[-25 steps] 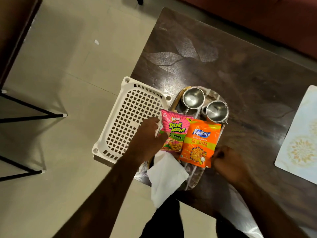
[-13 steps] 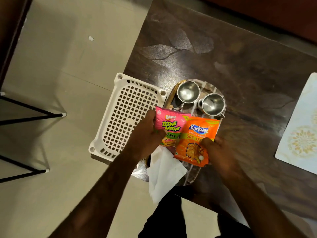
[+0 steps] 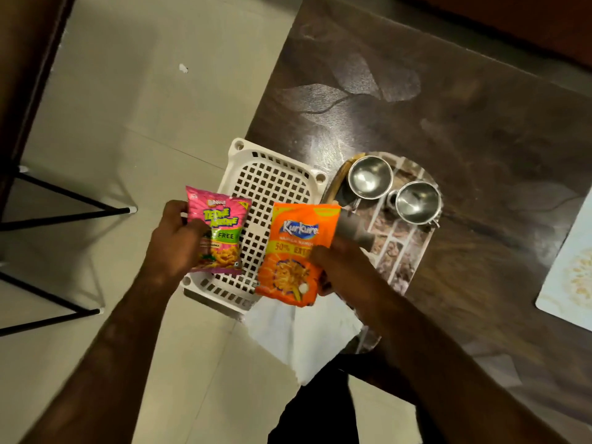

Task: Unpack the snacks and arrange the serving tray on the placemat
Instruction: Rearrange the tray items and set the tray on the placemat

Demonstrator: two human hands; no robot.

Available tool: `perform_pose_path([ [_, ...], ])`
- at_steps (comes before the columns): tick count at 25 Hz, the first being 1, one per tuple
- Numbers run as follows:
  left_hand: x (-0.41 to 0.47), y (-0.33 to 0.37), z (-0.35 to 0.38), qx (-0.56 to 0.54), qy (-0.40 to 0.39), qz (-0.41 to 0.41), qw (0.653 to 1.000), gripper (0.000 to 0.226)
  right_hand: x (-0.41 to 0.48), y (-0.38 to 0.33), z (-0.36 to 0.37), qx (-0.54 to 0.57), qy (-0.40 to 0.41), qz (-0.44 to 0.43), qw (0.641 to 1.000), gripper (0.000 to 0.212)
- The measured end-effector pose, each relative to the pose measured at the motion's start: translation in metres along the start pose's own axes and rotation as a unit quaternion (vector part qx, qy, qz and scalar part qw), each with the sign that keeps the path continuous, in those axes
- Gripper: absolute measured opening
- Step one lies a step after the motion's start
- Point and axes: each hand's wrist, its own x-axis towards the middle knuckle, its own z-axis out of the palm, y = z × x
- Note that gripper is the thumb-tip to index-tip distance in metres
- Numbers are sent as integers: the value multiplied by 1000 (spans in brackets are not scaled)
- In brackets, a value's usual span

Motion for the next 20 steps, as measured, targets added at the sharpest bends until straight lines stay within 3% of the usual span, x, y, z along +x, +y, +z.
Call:
perform_pose_path([
  [2, -1, -6, 5, 49, -6, 25, 998, 35, 12, -4, 10, -29, -51, -5, 998, 10],
  [4, -4, -10, 9, 151, 59, 91, 983, 44, 15, 1, 9, -63, -69, 4, 996, 10],
  [6, -13, -13, 9, 246, 169, 152, 942, 51, 11, 15, 1, -94, -20, 4, 995, 8],
  [8, -32, -13, 14, 245, 220, 203, 922, 41, 4, 36, -14, -160, 63, 8, 985, 19],
  [9, -45, -14, 20, 227, 189, 219, 930, 32, -1, 46, -23, -205, 100, 21, 973, 24],
  [11, -76, -23, 37, 225, 45, 226, 947, 19, -13, 62, -35, -276, 148, 50, 949, 29],
  [12, -91, -31, 46, 267, -23, 236, 934, 17, -19, 69, -38, -303, 158, 52, 938, 27],
  [14, -110, -50, 60, 364, -105, 253, 890, 37, -28, 78, -37, -357, 156, 49, 920, 18],
  [17, -110, -55, 69, 453, -120, 219, 856, 49, -34, 82, -33, -412, 107, 43, 904, 36],
  [20, -104, -44, 70, 453, -122, 226, 854, 32, -33, 79, -27, -470, 105, 34, 876, 49],
])
